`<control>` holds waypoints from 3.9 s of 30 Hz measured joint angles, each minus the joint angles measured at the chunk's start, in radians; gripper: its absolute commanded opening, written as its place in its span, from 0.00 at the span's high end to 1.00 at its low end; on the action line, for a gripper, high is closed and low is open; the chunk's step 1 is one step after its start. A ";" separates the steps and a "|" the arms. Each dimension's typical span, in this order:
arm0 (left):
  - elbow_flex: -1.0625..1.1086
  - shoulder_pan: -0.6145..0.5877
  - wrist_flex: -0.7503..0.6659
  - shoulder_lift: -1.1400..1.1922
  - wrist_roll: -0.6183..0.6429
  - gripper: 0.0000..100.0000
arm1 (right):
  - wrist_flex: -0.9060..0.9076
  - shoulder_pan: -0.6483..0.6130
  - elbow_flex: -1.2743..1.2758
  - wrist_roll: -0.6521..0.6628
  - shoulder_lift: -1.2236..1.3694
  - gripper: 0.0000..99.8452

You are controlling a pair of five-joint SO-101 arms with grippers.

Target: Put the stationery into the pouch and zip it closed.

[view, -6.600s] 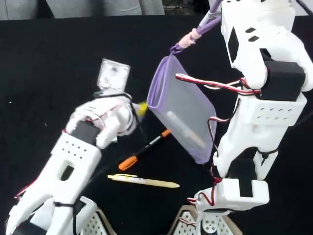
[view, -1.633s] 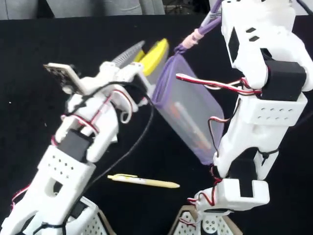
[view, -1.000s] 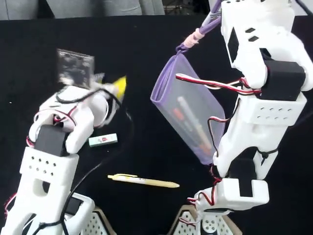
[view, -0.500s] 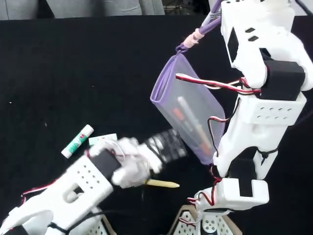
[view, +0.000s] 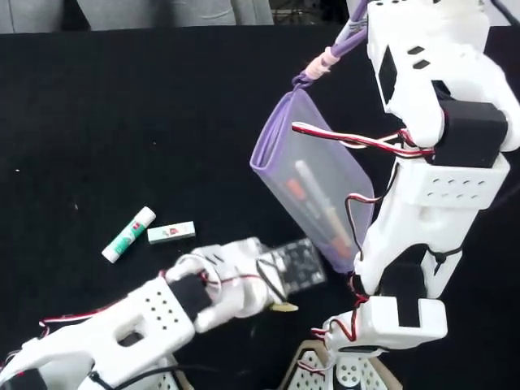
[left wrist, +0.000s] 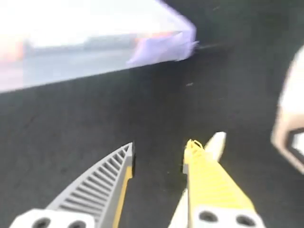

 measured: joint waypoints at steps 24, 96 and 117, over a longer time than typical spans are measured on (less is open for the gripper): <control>-0.328 0.064 0.118 0.621 0.008 0.82 | 0.000 0.000 0.000 0.000 0.000 0.99; -0.540 -0.569 -0.655 0.233 0.999 0.97 | 0.000 0.000 0.000 0.000 0.000 0.99; -0.927 -0.443 -0.043 0.239 0.700 0.84 | 0.002 0.000 0.000 0.037 0.000 0.99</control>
